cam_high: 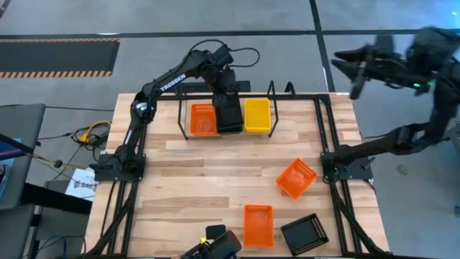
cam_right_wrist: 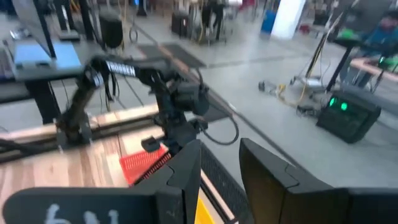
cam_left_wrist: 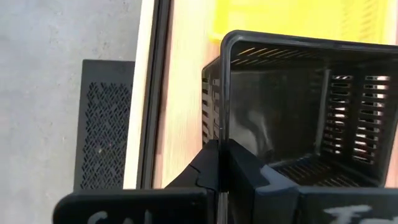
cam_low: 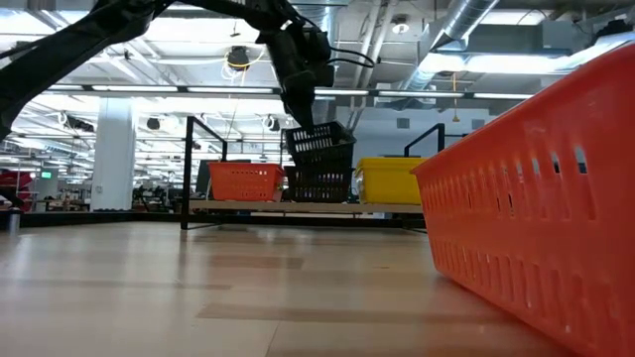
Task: Stack baskets on shelf by color
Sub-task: Stack the left black basket on the black basket on the shelf
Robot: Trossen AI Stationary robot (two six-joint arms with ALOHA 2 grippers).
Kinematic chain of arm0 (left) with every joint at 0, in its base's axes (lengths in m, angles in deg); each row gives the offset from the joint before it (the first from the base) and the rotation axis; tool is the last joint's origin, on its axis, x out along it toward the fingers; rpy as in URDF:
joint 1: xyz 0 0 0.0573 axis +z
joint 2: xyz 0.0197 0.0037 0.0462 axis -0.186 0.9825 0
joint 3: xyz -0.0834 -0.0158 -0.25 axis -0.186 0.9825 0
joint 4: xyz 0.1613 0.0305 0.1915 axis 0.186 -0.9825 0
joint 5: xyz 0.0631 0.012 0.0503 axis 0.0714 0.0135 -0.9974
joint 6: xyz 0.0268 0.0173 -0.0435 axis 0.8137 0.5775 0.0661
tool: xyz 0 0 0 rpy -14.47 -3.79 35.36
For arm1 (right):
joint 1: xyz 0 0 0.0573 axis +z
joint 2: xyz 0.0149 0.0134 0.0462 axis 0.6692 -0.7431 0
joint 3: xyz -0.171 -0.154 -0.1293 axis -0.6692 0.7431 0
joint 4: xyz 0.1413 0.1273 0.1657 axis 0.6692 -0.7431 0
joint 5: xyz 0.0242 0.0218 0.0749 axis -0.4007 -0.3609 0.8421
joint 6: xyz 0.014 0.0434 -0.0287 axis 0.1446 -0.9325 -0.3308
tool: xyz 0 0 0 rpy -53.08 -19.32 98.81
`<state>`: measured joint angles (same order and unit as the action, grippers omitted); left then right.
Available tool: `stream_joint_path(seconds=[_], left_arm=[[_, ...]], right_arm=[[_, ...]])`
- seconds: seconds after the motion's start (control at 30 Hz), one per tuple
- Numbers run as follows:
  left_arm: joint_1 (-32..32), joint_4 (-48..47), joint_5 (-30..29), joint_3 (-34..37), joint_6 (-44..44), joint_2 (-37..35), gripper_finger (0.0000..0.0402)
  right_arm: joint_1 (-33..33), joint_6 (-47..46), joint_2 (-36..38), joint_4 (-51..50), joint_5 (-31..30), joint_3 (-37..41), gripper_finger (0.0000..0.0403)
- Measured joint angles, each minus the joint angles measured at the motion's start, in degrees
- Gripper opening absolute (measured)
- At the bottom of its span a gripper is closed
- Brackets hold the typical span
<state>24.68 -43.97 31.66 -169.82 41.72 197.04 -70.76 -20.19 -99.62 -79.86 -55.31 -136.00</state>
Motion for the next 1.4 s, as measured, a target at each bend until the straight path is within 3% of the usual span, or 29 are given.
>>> stream_joint_path(seconds=[0.43, 0.77, 1.07, 1.4], left_arm=[[-0.27, -0.60, 1.99, 6.59, -1.83, 0.07, 0.0000], [-0.26, 4.83, 5.21, 10.48, 1.47, 0.07, 0.0000], [-0.15, 5.37, 7.24, 10.48, 3.92, 4.31, 0.0000], [-0.26, 5.22, 4.67, 9.49, 4.88, 6.39, 0.0000]], right_arm=[[3.32, -0.27, 5.07, 3.23, 0.09, 0.02, 0.0131], [3.30, 0.00, 5.34, 3.25, 0.12, 0.02, 0.0131], [3.30, -0.02, 5.36, 3.55, 0.14, 0.00, 0.0131], [3.30, -0.64, 5.36, 3.51, 0.14, 0.00, 0.0131]])
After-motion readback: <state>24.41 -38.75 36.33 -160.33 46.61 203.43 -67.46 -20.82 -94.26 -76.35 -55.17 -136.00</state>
